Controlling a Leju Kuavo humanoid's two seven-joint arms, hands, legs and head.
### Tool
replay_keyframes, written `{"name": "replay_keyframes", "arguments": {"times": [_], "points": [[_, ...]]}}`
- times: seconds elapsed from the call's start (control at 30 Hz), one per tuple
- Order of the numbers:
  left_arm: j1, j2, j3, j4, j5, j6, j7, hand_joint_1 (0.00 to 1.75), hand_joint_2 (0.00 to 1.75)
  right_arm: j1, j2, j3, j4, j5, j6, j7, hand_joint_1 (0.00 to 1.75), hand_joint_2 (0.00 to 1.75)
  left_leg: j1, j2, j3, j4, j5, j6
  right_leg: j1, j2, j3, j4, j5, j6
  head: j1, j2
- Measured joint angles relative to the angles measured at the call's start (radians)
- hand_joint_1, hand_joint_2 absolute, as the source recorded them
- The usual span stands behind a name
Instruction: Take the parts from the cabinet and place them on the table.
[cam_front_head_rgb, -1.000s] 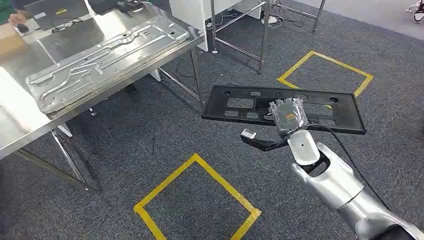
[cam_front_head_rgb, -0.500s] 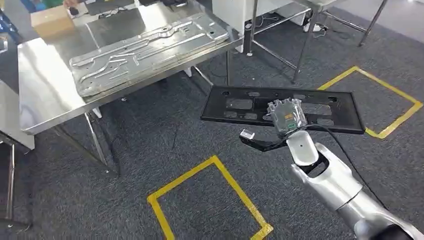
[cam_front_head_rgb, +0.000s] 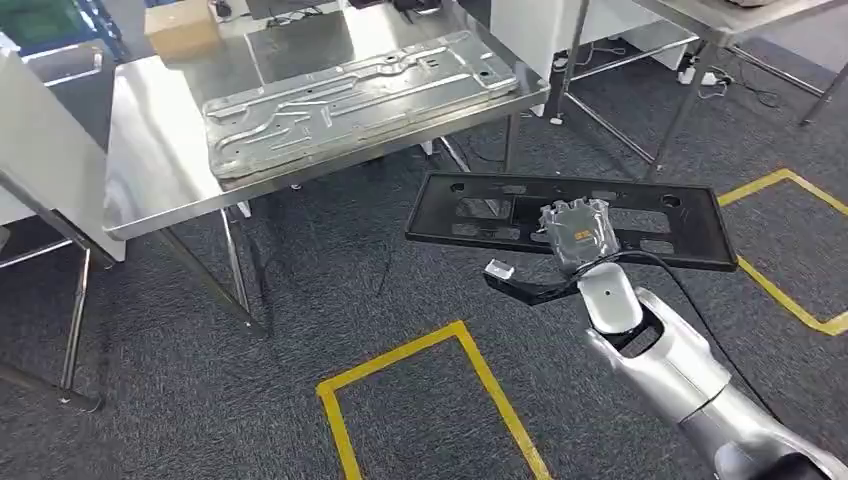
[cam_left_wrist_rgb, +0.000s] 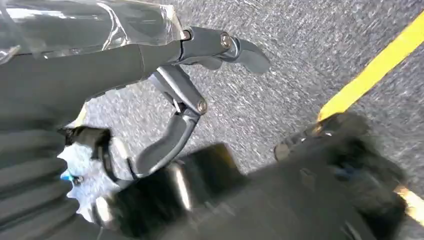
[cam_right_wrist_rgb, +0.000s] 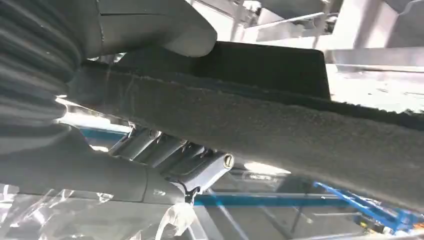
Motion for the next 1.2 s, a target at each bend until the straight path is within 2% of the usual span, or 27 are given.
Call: {"name": "replay_keyframes", "arguments": {"times": [0.07,0.1,0.13,0.17,0.2,0.23,0.3,0.33,0.37,0.43,0.47,0.5,0.53,0.63,0.67,0.7,0.8,0.83,0.87,0.9,0.93,0.97,1.0,1.03,1.07,1.13,1.2], "points": [[0.000,0.000,0.000,0.000,0.000,0.001,0.000,0.00,1.75,0.001,0.000,0.000,0.000,0.000,0.005,0.000,1.75,1.75,-0.008,-0.018,0.003,-0.020,-0.004,0.000,-0.003,-0.029,0.005,-0.007,-0.001,0.005,0.000,0.000],[0.000,0.000,0.000,0.000,0.000,0.003,0.001,0.00,1.75,0.000,0.002,0.000,-0.002,0.000,0.005,-0.001,1.75,1.75,-0.008,-0.031,0.012,-0.036,-0.003,0.007,-0.002,-0.042,0.018,-0.018,-0.002,0.006,0.000,0.000],[0.002,0.000,0.000,0.000,0.001,0.003,0.002,0.00,1.75,0.000,0.008,-0.001,-0.008,0.000,0.005,0.000,1.75,1.75,0.004,-0.047,0.049,-0.071,0.007,0.009,0.004,-0.042,0.033,-0.032,-0.010,0.012,0.000,0.000],[0.005,-0.001,0.000,0.000,0.001,0.004,0.002,0.00,1.75,0.001,0.004,-0.003,-0.009,0.000,0.005,0.000,1.75,1.75,0.008,-0.057,0.067,-0.091,0.014,0.002,-0.004,0.022,0.039,-0.009,-0.016,0.011,0.000,0.000],[0.001,0.000,0.000,0.000,0.003,0.005,0.002,0.00,1.75,-0.003,0.005,-0.002,-0.011,0.001,0.005,0.000,1.75,1.75,0.016,-0.069,0.074,-0.095,0.016,0.006,-0.001,0.081,-0.002,0.073,-0.048,0.009,0.001,0.000],[-0.004,0.000,0.000,0.000,0.002,0.004,0.002,0.00,1.75,-0.004,0.005,-0.002,-0.011,0.001,0.005,-0.001,1.75,1.75,0.018,-0.084,0.076,-0.095,0.013,0.007,-0.001,0.100,-0.048,0.157,-0.077,0.011,0.000,0.000],[-0.006,-0.008,0.000,0.000,0.002,0.002,0.002,0.00,1.75,0.004,0.000,-0.001,-0.011,0.000,0.005,0.000,1.75,1.75,0.020,-0.121,0.079,-0.092,0.008,0.009,-0.002,0.107,-0.151,0.302,-0.114,0.020,0.000,0.000],[-0.003,-0.010,0.000,0.000,0.002,0.002,0.002,0.00,1.75,0.008,-0.002,0.000,-0.011,0.000,0.005,-0.001,1.75,1.75,0.021,-0.139,0.080,-0.087,0.004,0.005,-0.003,0.107,-0.171,0.305,-0.095,0.023,0.000,0.000],[0.002,-0.012,0.000,0.000,0.002,0.002,0.002,0.00,1.75,0.010,-0.002,0.000,-0.011,0.000,0.005,-0.001,1.75,1.75,0.025,-0.157,0.081,-0.080,-0.002,-0.001,-0.003,0.108,-0.166,0.258,-0.048,0.026,0.000,0.000],[0.005,-0.013,0.000,0.000,0.002,0.003,0.002,0.00,1.75,0.007,-0.001,0.000,-0.011,0.000,0.005,-0.001,1.75,1.75,0.034,-0.187,0.083,-0.054,-0.023,-0.012,-0.011,0.118,-0.099,0.076,0.070,0.036,0.000,0.000],[0.005,-0.013,0.000,0.000,0.003,0.003,0.002,0.00,1.75,0.007,-0.002,0.000,-0.011,0.000,0.005,0.000,1.75,1.75,0.036,-0.196,0.081,-0.039,-0.035,-0.019,-0.018,0.137,-0.076,0.012,0.096,0.044,0.000,0.000],[0.002,-0.008,0.000,0.000,0.003,0.005,0.002,0.00,1.75,0.009,-0.005,0.001,-0.010,0.000,0.006,0.000,1.75,1.75,0.028,-0.212,0.063,-0.017,-0.051,-0.030,-0.020,0.183,-0.069,0.013,0.070,0.050,0.002,-0.001],[0.003,-0.009,0.000,0.000,0.004,0.005,0.003,0.00,1.75,0.006,-0.005,0.001,-0.014,0.000,0.005,-0.001,1.75,1.75,0.039,-0.214,0.057,0.001,-0.055,-0.028,-0.015,0.177,-0.072,0.014,0.068,0.032,0.000,0.000],[0.010,-0.009,0.000,0.000,0.005,0.005,0.003,0.00,1.75,0.008,-0.002,0.001,-0.015,0.000,0.005,-0.001,1.75,1.75,0.043,-0.230,0.049,-0.009,-0.056,-0.030,-0.009,0.152,-0.074,0.016,0.060,0.008,-0.001,0.000],[0.015,0.001,0.000,0.001,0.005,0.006,0.003,0.00,1.75,0.003,-0.002,0.001,-0.017,-0.001,0.005,0.000,1.75,1.75,0.040,-0.217,0.046,0.001,-0.063,-0.037,-0.009,0.140,-0.069,0.015,0.059,0.001,0.001,0.000],[0.014,-0.012,0.000,-0.002,0.004,0.006,0.003,0.00,1.75,0.003,0.003,0.000,-0.017,-0.006,0.005,-0.001,1.75,1.75,0.037,-0.170,0.036,0.024,-0.074,-0.045,-0.017,0.137,-0.066,0.013,0.055,-0.005,-0.004,0.000],[0.014,-0.011,0.000,-0.002,0.004,0.006,0.003,0.00,1.75,0.003,0.003,0.000,-0.017,-0.008,0.005,-0.001,1.75,1.75,0.038,-0.161,0.032,0.032,-0.078,-0.047,-0.016,0.136,-0.066,0.013,0.056,-0.004,-0.005,-0.001],[0.009,-0.006,0.000,-0.002,0.003,0.008,0.004,0.00,1.75,0.001,0.003,0.000,-0.017,-0.011,0.005,-0.002,1.75,1.75,0.045,-0.121,-0.015,0.118,-0.113,-0.060,-0.012,0.131,-0.062,0.013,0.052,-0.005,-0.003,0.000],[0.002,-0.006,0.000,-0.002,0.002,0.009,0.009,0.00,1.75,0.002,0.001,0.000,-0.017,-0.008,0.000,-0.008,1.75,1.75,0.055,-0.100,-0.149,0.342,-0.180,-0.068,-0.009,0.113,-0.054,0.014,0.040,-0.001,-0.003,0.000],[0.003,-0.007,0.000,-0.002,0.003,0.009,0.012,0.00,1.75,0.003,0.001,0.000,-0.017,-0.006,-0.002,-0.010,1.75,1.75,0.055,-0.101,-0.167,0.359,-0.175,-0.066,-0.008,0.110,-0.049,0.014,0.036,0.000,-0.003,0.000],[0.002,-0.007,0.000,-0.002,0.003,0.009,0.016,0.00,1.75,0.003,0.001,0.000,-0.017,-0.006,-0.003,-0.012,1.75,1.75,0.054,-0.101,-0.161,0.319,-0.131,-0.058,-0.005,0.105,-0.037,0.014,0.028,0.001,-0.003,0.000],[0.000,-0.007,0.000,-0.002,0.007,0.009,0.024,0.00,1.75,-0.001,0.001,0.000,-0.017,-0.008,-0.003,-0.013,1.75,1.75,0.050,-0.101,-0.132,0.246,-0.080,-0.047,0.000,0.101,-0.026,0.013,0.022,0.001,-0.003,0.000],[0.001,-0.007,0.001,-0.002,0.016,0.009,0.033,0.00,1.75,-0.007,0.001,0.000,-0.018,-0.013,-0.003,-0.013,1.75,1.75,0.045,-0.102,-0.092,0.153,-0.023,-0.034,0.003,0.098,-0.016,0.013,0.015,-0.001,-0.003,0.000],[0.001,-0.006,0.002,-0.002,0.021,0.010,0.040,0.00,1.75,-0.015,0.001,-0.001,-0.020,-0.021,-0.003,-0.013,1.75,1.75,0.034,-0.101,-0.047,0.037,0.039,-0.011,0.006,0.096,-0.004,0.010,0.008,-0.004,-0.003,0.000],[-0.001,0.002,0.003,-0.002,0.025,0.011,0.047,0.00,1.75,-0.021,-0.002,-0.002,-0.020,-0.024,-0.002,-0.013,1.75,1.75,0.028,-0.092,-0.034,0.012,0.025,0.009,0.000,0.090,-0.001,-0.004,0.007,-0.005,-0.002,0.000],[0.003,0.002,0.005,-0.002,0.037,0.008,0.053,0.00,1.75,-0.029,-0.002,-0.002,-0.019,-0.039,-0.003,-0.012,1.75,1.75,0.010,-0.094,-0.024,-0.003,0.031,0.011,-0.014,0.087,0.000,-0.013,0.015,0.014,-0.002,0.000],[0.007,0.002,0.009,-0.002,0.042,0.005,0.057,0.00,1.75,-0.026,-0.003,-0.002,-0.019,-0.046,-0.005,-0.008,1.75,1.75,0.004,-0.096,-0.013,-0.020,0.026,0.018,-0.017,0.084,0.001,-0.022,0.014,0.017,-0.002,0.000]]}}
